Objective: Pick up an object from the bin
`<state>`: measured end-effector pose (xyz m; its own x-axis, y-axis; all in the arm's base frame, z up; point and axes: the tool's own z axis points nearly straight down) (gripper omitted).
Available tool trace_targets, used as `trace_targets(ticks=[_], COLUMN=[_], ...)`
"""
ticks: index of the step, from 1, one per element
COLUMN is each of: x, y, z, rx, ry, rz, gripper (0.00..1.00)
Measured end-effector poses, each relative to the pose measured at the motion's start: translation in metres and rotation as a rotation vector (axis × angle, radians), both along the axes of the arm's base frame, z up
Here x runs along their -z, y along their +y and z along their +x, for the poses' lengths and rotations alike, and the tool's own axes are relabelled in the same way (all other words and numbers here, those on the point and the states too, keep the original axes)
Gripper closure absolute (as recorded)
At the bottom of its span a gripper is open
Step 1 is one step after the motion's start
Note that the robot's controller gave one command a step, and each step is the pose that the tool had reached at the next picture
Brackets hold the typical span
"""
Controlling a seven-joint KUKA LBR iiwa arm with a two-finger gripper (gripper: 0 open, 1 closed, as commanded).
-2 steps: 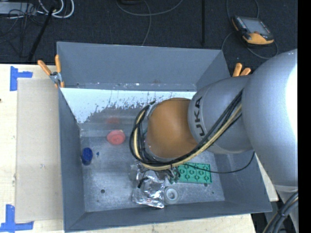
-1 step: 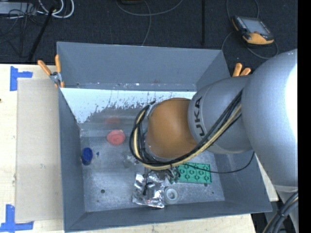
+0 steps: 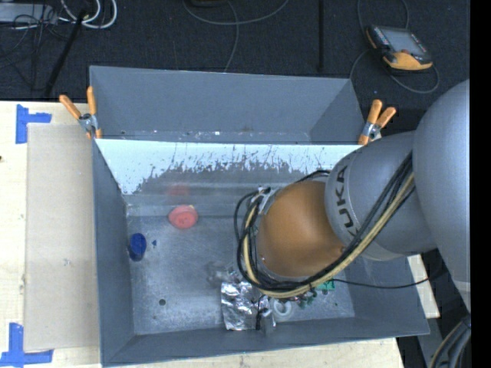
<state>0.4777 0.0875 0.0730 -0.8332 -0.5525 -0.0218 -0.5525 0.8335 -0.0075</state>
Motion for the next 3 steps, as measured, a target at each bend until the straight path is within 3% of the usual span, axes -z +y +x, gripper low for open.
trace_targets(ticks=[1, 2, 3], x=[0.003, 0.003, -0.146], y=[-0.015, -0.015, -0.016], z=[0.077, 0.074, 0.028], rx=[0.068, 0.069, 0.035], ry=[0.017, 0.023, 0.015], rz=[-0.004, -0.003, -0.004], gripper=[0.00, 1.00, 1.00])
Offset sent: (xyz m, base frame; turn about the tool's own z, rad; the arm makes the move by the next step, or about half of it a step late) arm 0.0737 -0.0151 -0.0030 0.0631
